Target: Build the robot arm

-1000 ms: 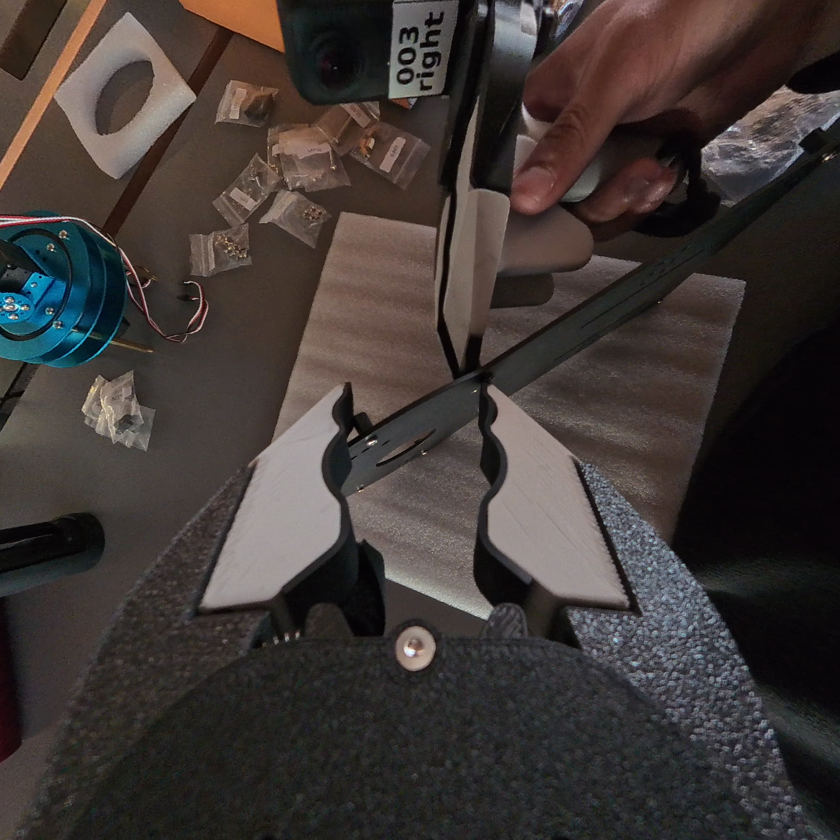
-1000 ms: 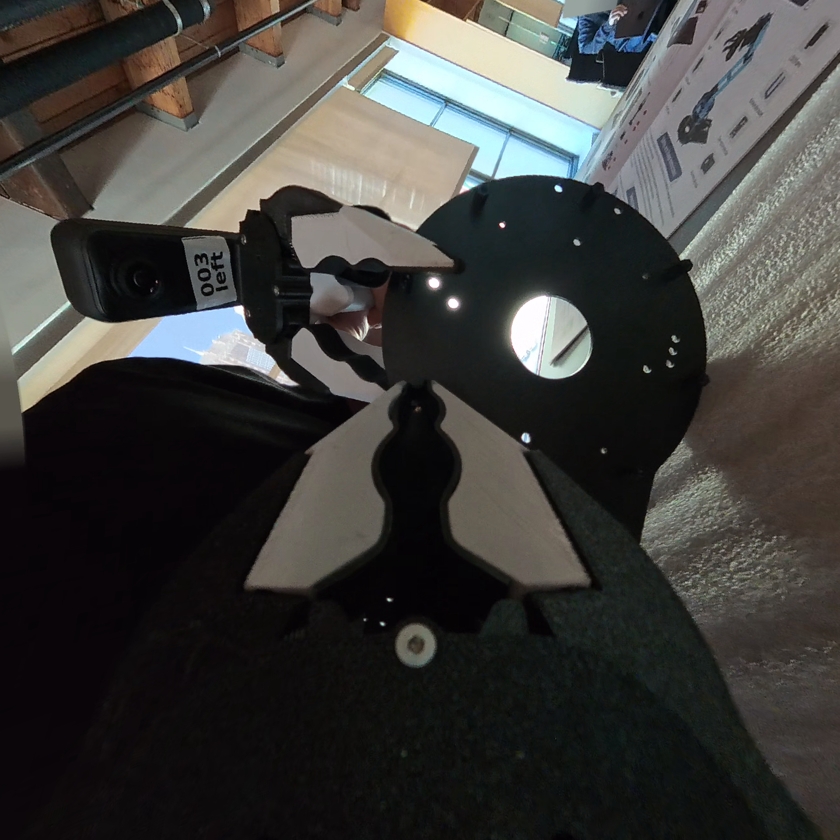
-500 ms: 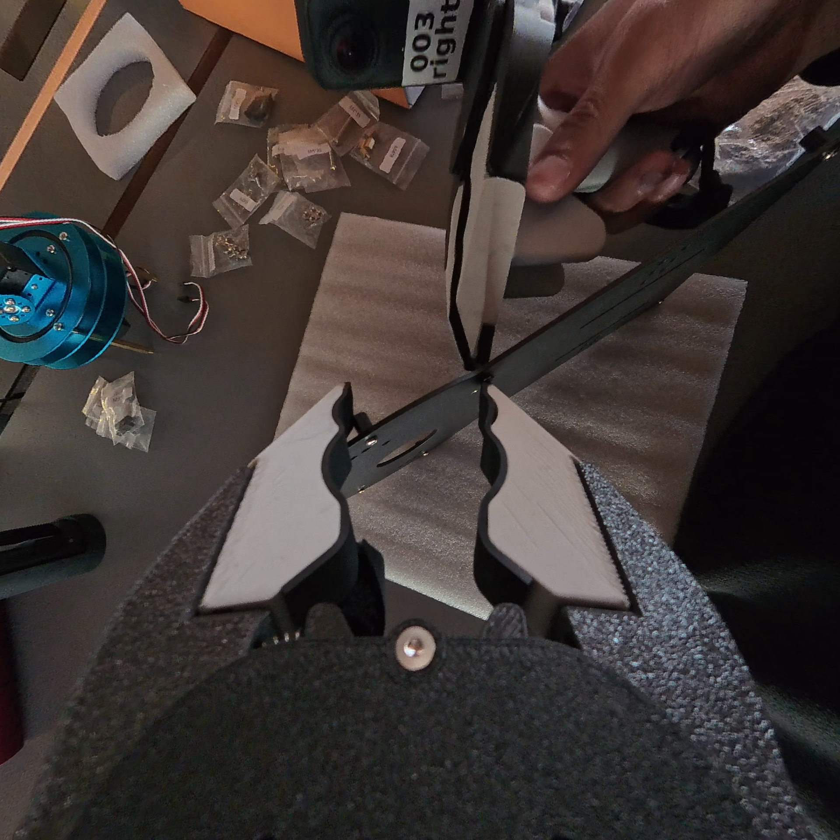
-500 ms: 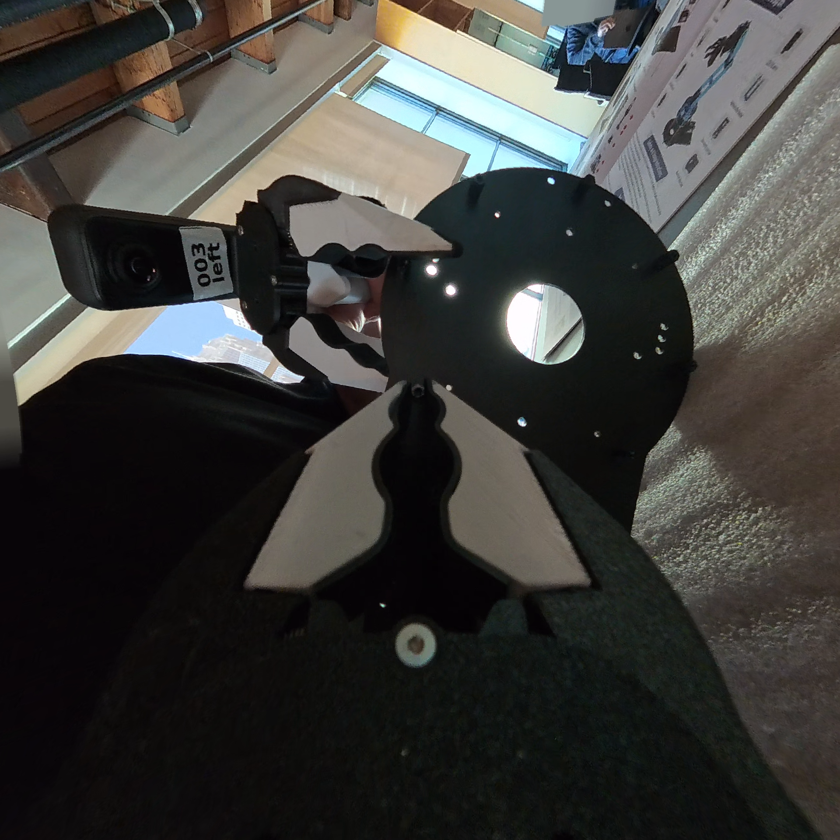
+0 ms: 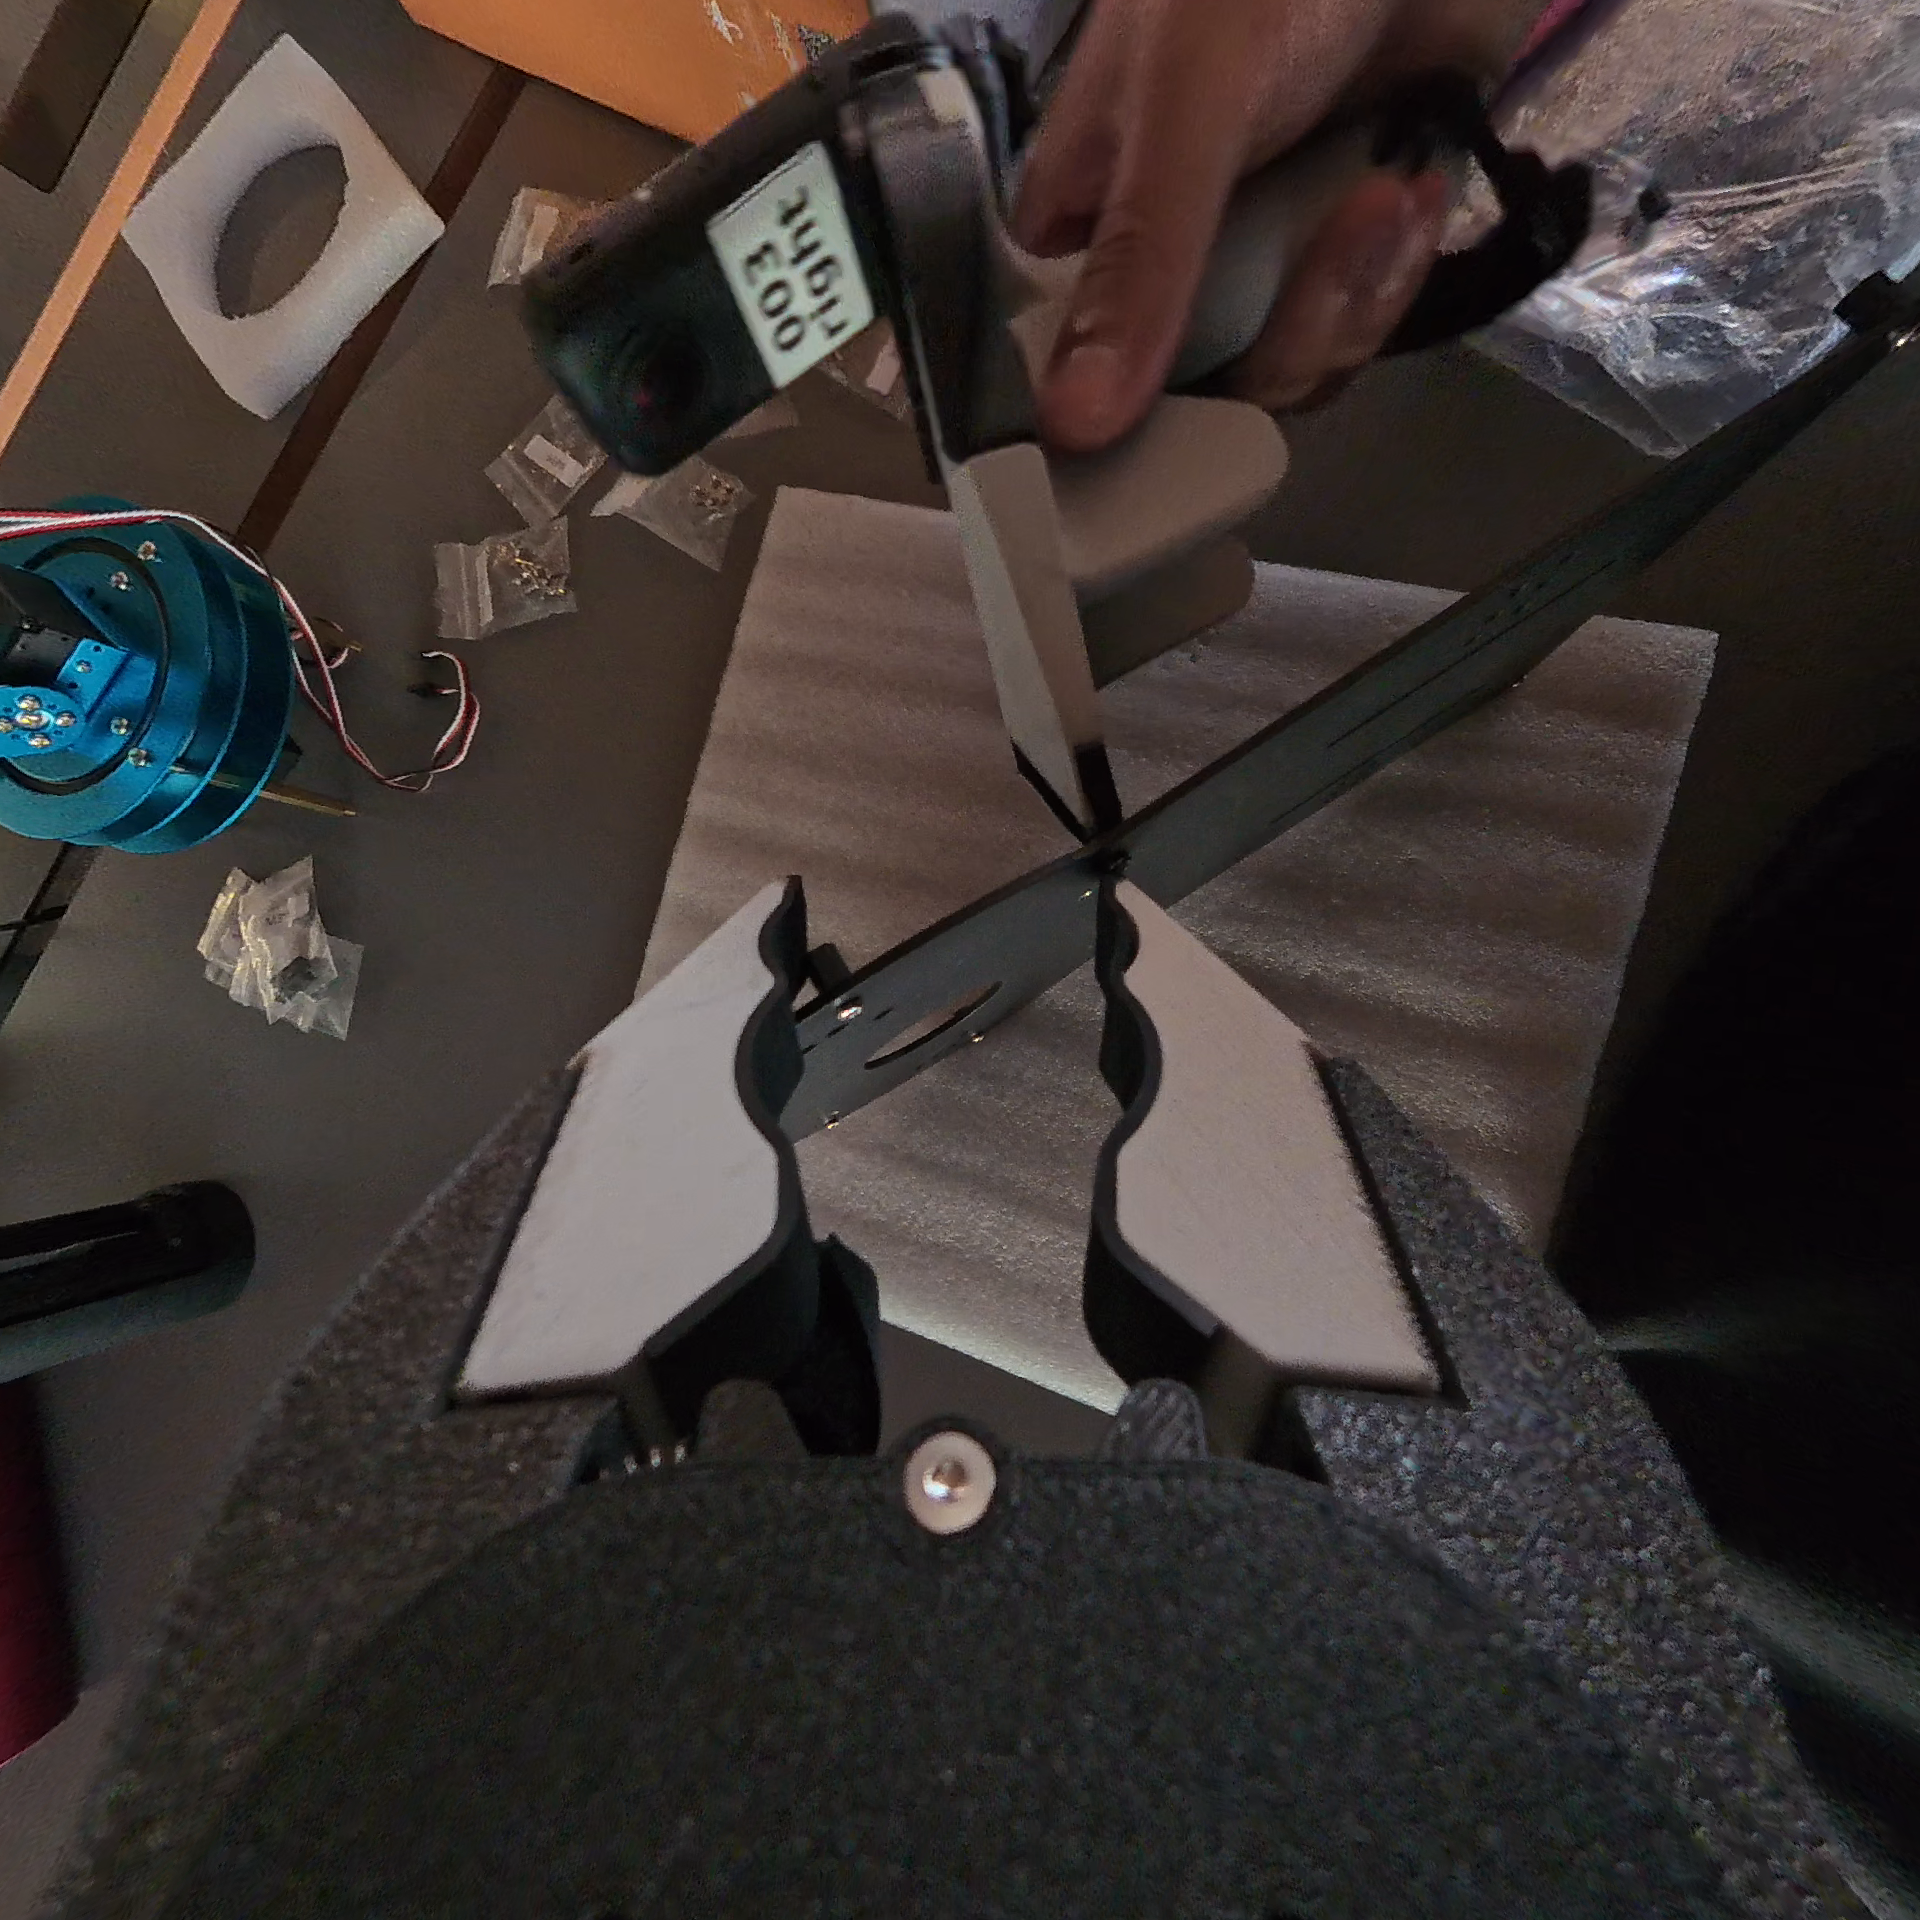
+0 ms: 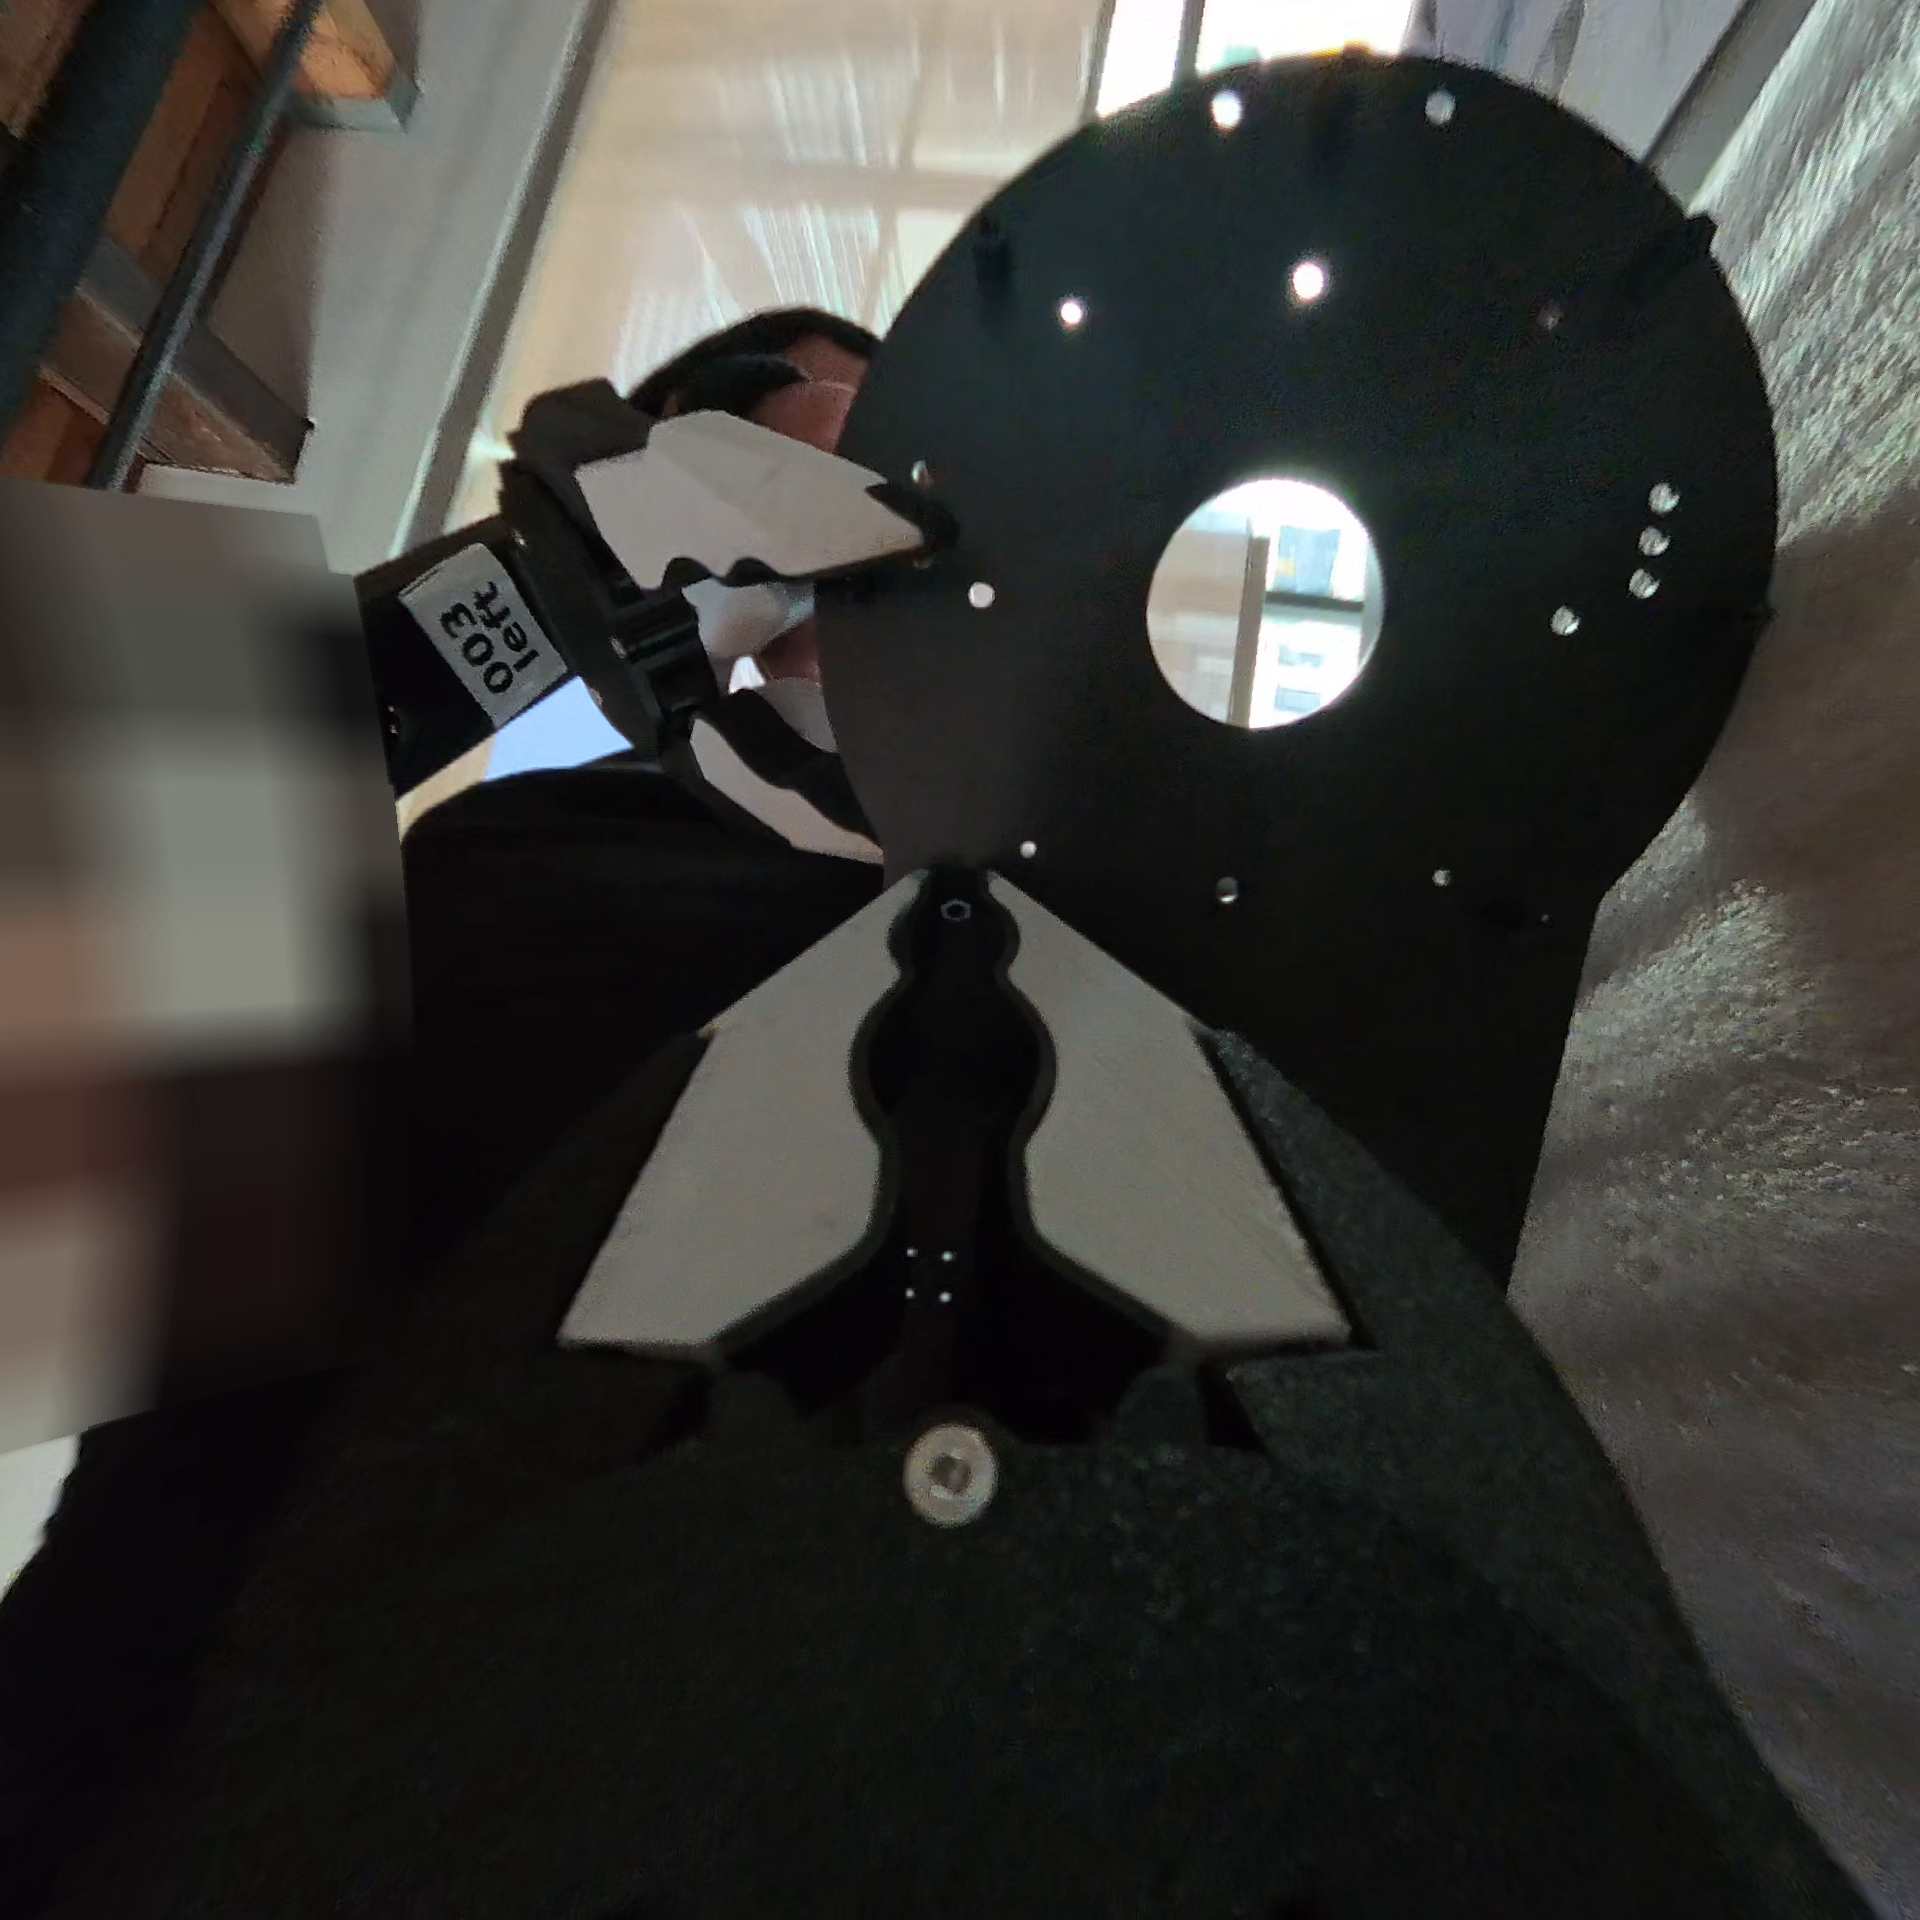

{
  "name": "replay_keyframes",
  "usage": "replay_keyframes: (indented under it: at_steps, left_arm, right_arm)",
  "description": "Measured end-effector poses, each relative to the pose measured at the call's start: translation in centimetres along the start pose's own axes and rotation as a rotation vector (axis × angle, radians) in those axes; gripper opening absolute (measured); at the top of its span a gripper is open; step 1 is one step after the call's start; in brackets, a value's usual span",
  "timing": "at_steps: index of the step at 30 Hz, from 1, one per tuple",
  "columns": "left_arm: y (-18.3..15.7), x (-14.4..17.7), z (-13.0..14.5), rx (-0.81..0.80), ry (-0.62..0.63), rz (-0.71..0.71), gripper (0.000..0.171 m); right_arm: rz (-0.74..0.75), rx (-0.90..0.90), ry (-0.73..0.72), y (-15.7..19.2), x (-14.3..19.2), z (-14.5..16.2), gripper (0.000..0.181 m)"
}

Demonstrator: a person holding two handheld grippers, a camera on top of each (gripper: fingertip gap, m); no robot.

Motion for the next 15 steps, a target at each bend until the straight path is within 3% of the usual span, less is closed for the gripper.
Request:
replay_keyframes:
  at_steps: [2,6,10,12,15]
  left_arm:
    - [0.0,0.0,0.0,-0.004,-0.004,0.001,0.056]
    - [0.0,0.0,0.0,-0.007,-0.009,0.003,0.056]
    - [0.0,0.0,0.2,-0.046,-0.03,-0.013,0.056]
    - [0.0,0.0,0.2,-0.045,-0.035,-0.014,0.056]
    - [0.0,0.0,0.2,-0.046,-0.027,-0.01,0.056]
  right_arm:
    - [0.017,0.011,0.112,0.1,0.1,-0.2,0.004]
    - [0.106,0.304,0.272,0.6,0.5,-0.9,0.003]
    - [0.202,0.681,0.207,0.9,1.3,-2.1,0.004]
    - [0.432,0.89,0.303,-1.4,2.5,-1.7,0.004]
    - [0.806,1.083,0.671,-5.3,6.0,-0.1,0.005]
Point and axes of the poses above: each gripper's, where its closed fingertips meet, x back along the fingers, z out of its underside, y = z × x across the jaws, the point moved 3 cm from there along x, back along the fingers, and after that the axes turned 12 degrees about x, right-handed, at the moved point
